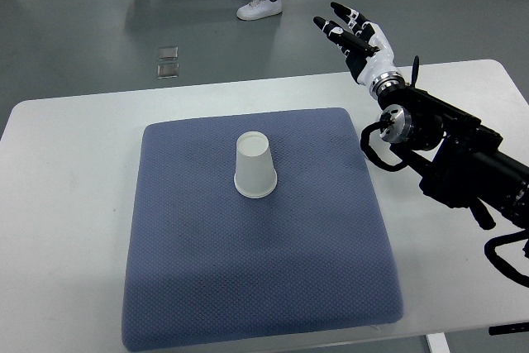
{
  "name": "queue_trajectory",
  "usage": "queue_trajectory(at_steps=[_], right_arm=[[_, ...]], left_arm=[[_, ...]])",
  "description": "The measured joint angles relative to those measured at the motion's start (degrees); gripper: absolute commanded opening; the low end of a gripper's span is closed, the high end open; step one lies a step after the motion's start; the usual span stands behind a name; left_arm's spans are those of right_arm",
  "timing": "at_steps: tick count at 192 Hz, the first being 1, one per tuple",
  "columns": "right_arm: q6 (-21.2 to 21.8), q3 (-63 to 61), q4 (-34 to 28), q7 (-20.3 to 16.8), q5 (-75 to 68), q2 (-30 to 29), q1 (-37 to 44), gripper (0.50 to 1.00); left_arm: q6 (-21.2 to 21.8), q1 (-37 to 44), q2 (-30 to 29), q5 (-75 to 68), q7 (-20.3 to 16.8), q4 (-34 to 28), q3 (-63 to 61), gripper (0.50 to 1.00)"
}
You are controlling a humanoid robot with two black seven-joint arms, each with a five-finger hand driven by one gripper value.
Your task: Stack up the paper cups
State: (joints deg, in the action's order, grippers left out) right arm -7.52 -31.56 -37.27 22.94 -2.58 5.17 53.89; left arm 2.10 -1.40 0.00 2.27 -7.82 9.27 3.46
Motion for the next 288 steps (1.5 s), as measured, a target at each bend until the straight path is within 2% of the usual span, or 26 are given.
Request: queue_trajectory(at_steps=[113, 132, 166, 179, 233, 259, 288], right_arm=[[-1.86, 0.42, -0.7, -0.91, -0.16, 1.12, 6.22, 0.913], [-2.21, 1.27, -0.93, -2.8, 0.19, 2.89, 8.47, 0.913], [-1.31, 8.21, -3.25, -9.07, 0.54, 9.16, 13.8, 0.897], [0.26, 13.12, -5.61, -10.03, 0.74, 13.05, 16.56, 0.893], [12.43, 33.76, -16.3, -12.81, 9.93, 29.18, 31.24, 0.893], [17.4, 39.47, -19.42, -13.0, 20.86, 33.41, 36.01, 0.895], [20.98, 40.9, -20.16, -12.69, 35.51, 34.96, 37.02, 0.895]], left_arm=[[0.0, 0.0, 0.0, 0.02, 0.0, -0.05, -0.01, 1.0], [0.0, 0.0, 0.0, 0.02, 0.0, -0.05, 0.0, 1.0], [0.0, 0.0, 0.0, 0.02, 0.0, -0.05, 0.01, 1.0], [0.0, 0.0, 0.0, 0.02, 0.0, -0.05, 0.02, 1.0], [0.01, 0.0, 0.0, 0.02, 0.0, -0.05, 0.04, 1.0], [0.01, 0.0, 0.0, 0.02, 0.0, -0.05, 0.02, 1.0], [0.01, 0.0, 0.0, 0.02, 0.0, -0.05, 0.02, 1.0]])
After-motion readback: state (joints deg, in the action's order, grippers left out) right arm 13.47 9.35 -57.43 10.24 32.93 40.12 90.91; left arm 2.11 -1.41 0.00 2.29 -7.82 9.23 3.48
